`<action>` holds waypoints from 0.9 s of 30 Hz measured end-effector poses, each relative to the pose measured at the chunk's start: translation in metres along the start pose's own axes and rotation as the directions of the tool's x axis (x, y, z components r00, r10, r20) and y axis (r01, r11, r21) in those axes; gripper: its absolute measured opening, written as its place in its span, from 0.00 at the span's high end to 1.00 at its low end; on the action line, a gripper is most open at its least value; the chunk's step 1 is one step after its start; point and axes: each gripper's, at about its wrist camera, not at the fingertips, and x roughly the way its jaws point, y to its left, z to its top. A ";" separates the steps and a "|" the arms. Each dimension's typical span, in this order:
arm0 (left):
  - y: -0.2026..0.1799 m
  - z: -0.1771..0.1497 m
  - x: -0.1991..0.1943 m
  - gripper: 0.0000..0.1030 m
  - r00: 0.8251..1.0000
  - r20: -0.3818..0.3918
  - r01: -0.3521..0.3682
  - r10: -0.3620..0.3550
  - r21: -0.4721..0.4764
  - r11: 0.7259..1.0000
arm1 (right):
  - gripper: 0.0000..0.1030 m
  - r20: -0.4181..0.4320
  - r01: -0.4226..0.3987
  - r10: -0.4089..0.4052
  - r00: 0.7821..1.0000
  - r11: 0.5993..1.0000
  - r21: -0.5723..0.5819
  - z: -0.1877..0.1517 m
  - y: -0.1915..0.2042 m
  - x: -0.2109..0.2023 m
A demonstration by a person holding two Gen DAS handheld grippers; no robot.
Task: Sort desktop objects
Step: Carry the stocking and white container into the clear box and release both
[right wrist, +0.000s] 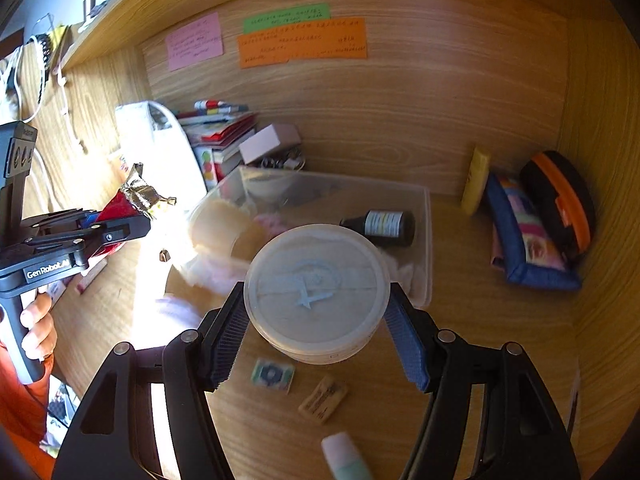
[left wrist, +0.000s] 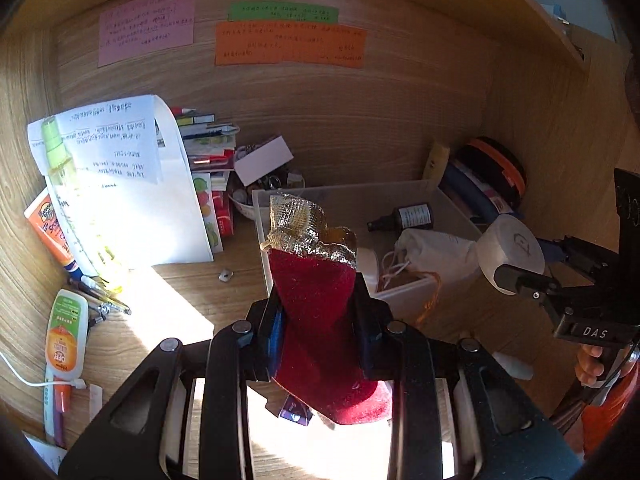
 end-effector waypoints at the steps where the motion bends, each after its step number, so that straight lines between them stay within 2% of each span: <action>1: 0.001 0.005 0.002 0.72 1.000 0.002 0.005 -0.005 -0.002 1.000 | 0.39 0.003 -0.002 0.002 1.000 1.000 0.001 0.005 -0.002 0.002; 14: 0.008 0.058 0.038 0.72 1.000 0.007 0.009 -0.009 -0.003 1.000 | 0.39 0.010 -0.002 0.002 1.000 1.000 -0.028 0.049 -0.004 0.042; 21: 0.002 0.069 0.066 0.72 1.000 -0.022 0.022 -0.022 0.007 1.000 | 0.39 -0.007 -0.011 0.011 1.000 0.999 -0.040 0.063 0.000 0.065; 27: 0.003 0.068 0.098 0.72 0.996 -0.088 0.005 -0.006 -0.004 1.000 | 0.39 -0.035 -0.002 0.000 0.999 0.998 -0.056 0.068 0.002 0.092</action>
